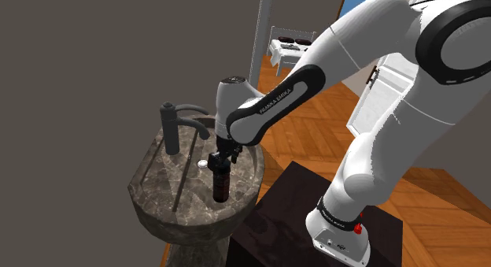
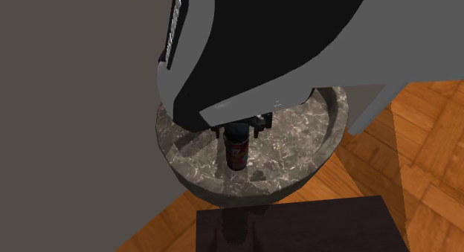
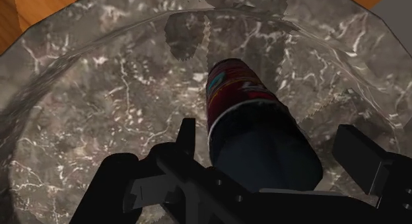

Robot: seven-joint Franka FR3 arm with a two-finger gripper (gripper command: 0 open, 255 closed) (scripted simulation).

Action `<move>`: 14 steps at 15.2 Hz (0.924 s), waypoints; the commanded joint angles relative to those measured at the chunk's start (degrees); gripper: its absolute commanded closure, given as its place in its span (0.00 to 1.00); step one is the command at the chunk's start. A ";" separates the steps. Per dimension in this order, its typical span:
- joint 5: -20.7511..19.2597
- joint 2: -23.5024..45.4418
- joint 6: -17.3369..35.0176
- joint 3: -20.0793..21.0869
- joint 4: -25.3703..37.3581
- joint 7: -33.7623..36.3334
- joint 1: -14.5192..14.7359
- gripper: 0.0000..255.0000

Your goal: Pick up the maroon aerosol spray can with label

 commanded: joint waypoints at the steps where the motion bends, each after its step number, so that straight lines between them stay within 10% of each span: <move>1: -0.09 0.42 0.48 0.02 -0.02 0.03 -0.04 1.00; 14: 0.42 -2.69 -3.45 -0.26 0.82 -0.30 0.13 1.00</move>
